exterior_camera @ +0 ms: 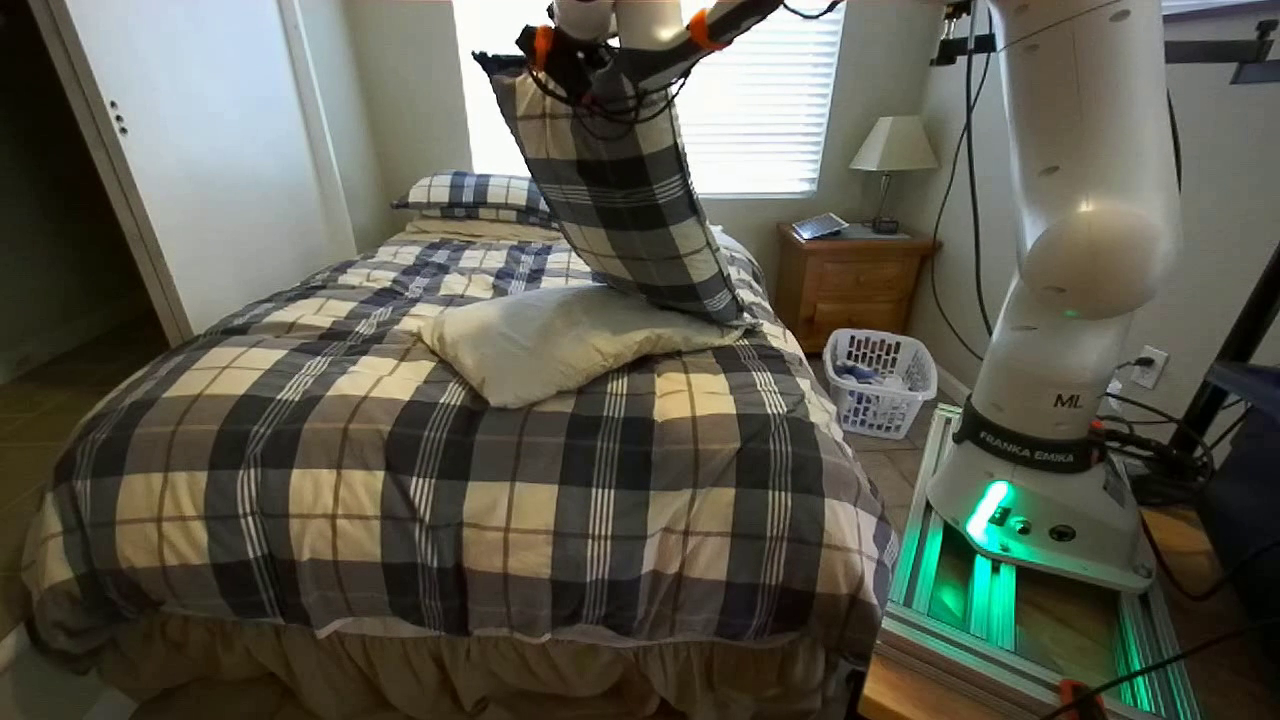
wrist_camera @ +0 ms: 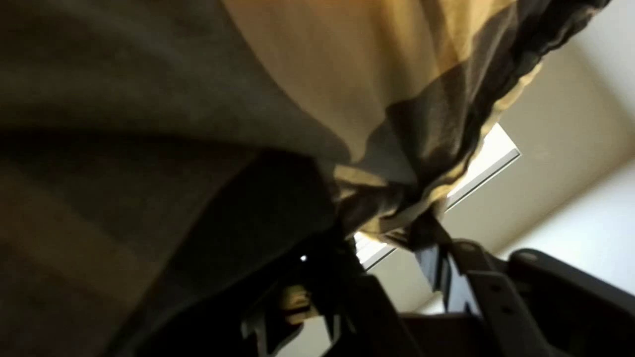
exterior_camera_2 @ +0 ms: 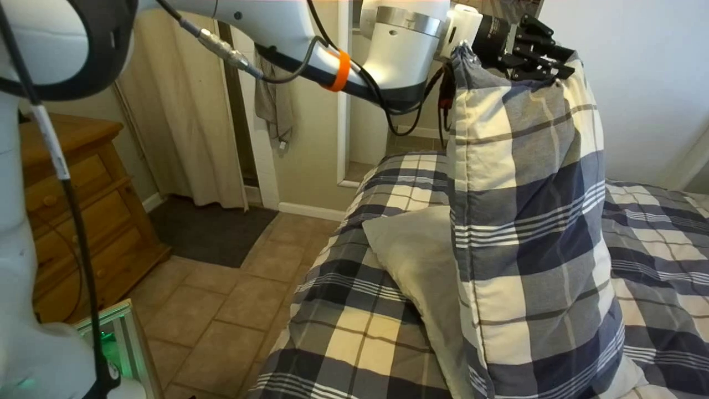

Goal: Push the white pillow backwards, then put the checked pillow on the white pillow

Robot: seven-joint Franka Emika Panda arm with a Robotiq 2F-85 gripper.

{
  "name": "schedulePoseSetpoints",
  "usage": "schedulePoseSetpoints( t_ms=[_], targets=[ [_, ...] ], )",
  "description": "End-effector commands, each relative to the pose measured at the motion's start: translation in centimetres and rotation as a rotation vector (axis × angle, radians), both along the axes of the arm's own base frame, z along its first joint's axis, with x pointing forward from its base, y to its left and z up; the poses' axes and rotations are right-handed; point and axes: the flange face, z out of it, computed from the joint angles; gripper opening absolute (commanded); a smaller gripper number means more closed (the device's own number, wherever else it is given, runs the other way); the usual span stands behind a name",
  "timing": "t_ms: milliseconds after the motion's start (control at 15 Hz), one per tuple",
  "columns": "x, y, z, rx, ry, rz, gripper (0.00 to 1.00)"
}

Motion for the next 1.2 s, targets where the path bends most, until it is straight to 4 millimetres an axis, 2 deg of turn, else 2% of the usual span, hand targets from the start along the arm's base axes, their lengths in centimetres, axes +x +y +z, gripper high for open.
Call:
schedulePoseSetpoints(
  t_ms=[0,267,467,667,933,1133],
  targets=[
    [1.2,0.3,1.8,0.024,-0.061,0.072,0.68],
    [1.5,1.1,3.3,0.091,-0.106,0.135,0.98],
    [0.9,1.2,4.8,0.244,-0.151,0.139,1.0],
    [0.2,1.2,5.2,0.395,-0.17,0.13,1.0],
    [-0.8,1.1,4.2,0.602,-0.165,0.083,1.0],
    [-1.7,2.0,3.1,0.762,-0.155,0.049,1.0]
  ],
)
